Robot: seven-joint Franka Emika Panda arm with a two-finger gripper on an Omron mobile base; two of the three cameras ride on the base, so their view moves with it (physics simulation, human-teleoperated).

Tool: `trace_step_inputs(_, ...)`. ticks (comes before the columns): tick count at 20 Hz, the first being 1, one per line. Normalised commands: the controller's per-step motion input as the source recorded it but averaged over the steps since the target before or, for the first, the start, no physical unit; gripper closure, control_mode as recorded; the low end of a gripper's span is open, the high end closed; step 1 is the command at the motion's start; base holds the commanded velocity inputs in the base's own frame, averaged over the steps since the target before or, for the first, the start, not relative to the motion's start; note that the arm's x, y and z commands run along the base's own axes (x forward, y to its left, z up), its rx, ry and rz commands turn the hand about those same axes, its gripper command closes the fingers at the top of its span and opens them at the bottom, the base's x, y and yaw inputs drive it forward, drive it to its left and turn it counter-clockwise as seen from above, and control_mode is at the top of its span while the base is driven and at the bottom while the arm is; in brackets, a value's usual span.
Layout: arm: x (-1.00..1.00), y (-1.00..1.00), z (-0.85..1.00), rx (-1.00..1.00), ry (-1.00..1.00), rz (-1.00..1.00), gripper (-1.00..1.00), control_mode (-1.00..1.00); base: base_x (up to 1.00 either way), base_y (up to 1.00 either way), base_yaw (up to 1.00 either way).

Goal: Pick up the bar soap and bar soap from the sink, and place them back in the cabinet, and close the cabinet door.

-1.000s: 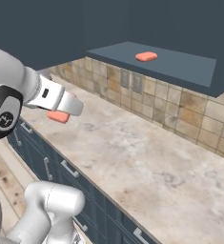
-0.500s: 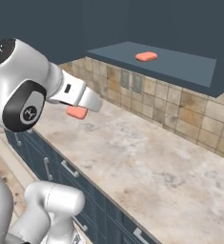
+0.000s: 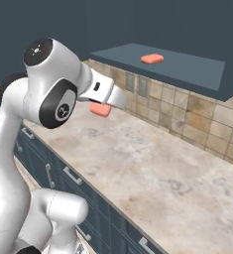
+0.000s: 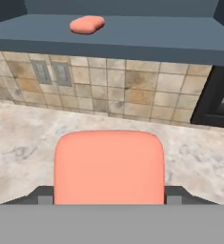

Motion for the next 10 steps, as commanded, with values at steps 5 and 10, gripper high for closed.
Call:
trace_step_inputs(5,0.36,-0.21,0.0,0.0,-0.05,-0.03,1.0,-1.0,0.0,0.0,0.0)
trace_step_inputs(10,0.25,-0.13,0.0,-0.01,-0.07,-0.08,1.0,-1.0,0.0,0.0,0.0)
